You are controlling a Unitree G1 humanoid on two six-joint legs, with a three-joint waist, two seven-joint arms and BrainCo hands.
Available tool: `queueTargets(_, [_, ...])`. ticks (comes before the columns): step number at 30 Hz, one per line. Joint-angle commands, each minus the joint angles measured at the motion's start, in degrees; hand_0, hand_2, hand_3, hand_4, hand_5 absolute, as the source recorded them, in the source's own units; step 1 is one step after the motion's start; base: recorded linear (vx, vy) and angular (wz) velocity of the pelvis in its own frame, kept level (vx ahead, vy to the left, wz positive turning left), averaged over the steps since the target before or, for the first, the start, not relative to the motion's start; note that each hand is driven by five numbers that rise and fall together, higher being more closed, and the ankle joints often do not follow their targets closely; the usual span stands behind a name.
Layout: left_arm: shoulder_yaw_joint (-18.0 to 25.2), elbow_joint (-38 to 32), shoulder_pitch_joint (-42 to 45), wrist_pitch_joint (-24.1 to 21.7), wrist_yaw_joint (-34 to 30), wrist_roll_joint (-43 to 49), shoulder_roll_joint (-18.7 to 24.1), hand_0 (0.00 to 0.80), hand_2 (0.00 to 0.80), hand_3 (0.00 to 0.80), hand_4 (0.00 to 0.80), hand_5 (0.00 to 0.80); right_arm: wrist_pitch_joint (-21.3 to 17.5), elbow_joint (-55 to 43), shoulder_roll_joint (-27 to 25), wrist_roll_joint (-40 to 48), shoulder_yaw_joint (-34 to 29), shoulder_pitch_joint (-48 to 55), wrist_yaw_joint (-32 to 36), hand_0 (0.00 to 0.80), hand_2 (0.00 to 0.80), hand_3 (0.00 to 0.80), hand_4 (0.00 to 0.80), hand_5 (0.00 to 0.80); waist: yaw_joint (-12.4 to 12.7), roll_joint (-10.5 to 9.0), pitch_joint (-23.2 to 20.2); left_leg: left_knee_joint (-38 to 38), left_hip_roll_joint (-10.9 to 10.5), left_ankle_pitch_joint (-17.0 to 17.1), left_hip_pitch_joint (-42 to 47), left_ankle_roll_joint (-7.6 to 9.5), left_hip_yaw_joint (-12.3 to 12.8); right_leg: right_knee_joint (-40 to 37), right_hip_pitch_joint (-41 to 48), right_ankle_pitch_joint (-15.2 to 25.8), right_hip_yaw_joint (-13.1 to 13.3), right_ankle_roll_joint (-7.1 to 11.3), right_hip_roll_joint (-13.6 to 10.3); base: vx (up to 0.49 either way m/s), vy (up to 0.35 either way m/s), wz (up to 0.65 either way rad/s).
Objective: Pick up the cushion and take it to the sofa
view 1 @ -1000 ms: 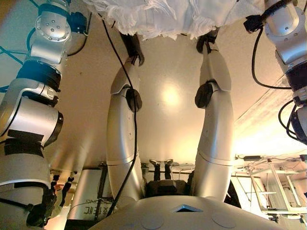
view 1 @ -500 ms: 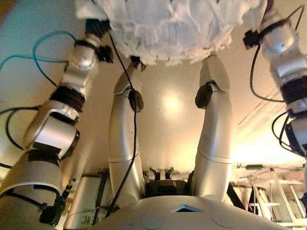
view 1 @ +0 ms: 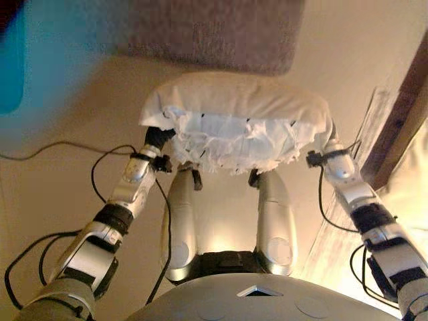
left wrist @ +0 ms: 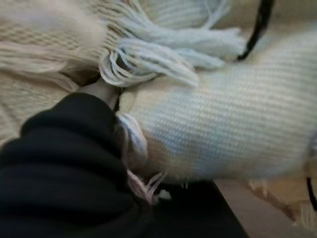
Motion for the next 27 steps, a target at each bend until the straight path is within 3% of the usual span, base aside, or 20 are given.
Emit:
queueTargets(1, [2.8, -15.0, 2.2, -5.7, -4.3, 2.1, -2.6, 0.8, 0.8, 0.8, 0.8, 0.8, -6.2, -12.9, 2.4, -0.3, -2.0, 3.3, 2.9, 0.8, 0.8, 0.8, 0.8, 0.8, 1.4, 0.57, -6.9, -6.7, -0.3, -0.6, 5.4, 0.34, 0.3, 0.7, 6.7, -4.4, -0.1, 5.36, -2.7, 0.159, 0.0, -0.03])
queueTargets(6, [6.8, -23.8, 10.0, -6.1, -4.9, 2.0, -4.0, 0.8, 0.8, 0.8, 0.8, 0.8, -7.3, -26.9, 6.2, 0.0, -5.8, 11.4, 4.6, 0.8, 0.8, 0.8, 0.8, 0.8, -0.1, 0.49, -15.3, -14.7, -0.7, -0.8, 19.5, 1.25, -0.5, -6.0, 19.6, -6.0, 3.0, 4.72, 1.2, 0.221, -0.001, 0.0])
queueTargets(11, [8.2, -31.9, 13.1, -7.5, -3.3, -0.8, -5.6, 0.8, 0.8, 0.8, 0.8, 0.8, -8.0, -35.8, 6.1, 1.2, -7.0, 12.0, 5.8, 0.8, 0.8, 0.8, 0.8, 0.8, 0.9, 0.39, -21.8, -20.0, 0.0, -0.5, 27.7, 0.97, 0.7, -10.4, 27.9, -6.7, 0.3, 3.92, 2.4, 0.141, -0.027, 0.03])
queueTargets(17, [7.3, -37.2, 12.7, -7.9, -3.4, -3.9, -6.2, 0.8, 0.8, 0.8, 0.8, 0.8, -7.5, -41.5, 3.5, 4.2, -7.5, 10.8, 3.9, 0.8, 0.8, 0.8, 0.8, 0.8, 1.1, -0.19, -25.4, -21.8, 0.8, -1.2, 31.5, 0.08, 0.7, -14.1, 33.4, -6.7, -1.5, 3.39, 3.5, 0.019, -0.088, 0.0])
queueTargets(27, [6.7, -39.8, 11.0, -6.5, -1.6, -5.0, -4.9, 0.8, 0.8, 0.8, 0.8, 0.8, -6.4, -43.7, 2.7, 4.6, -6.9, 11.3, 3.6, 0.8, 0.8, 0.8, 0.8, 0.8, -0.1, 0.02, -25.8, -21.8, 3.6, 0.6, 31.5, -1.69, -0.9, -14.7, 34.8, -8.8, 0.5, 0.47, 7.2, -0.061, -0.169, 0.02])
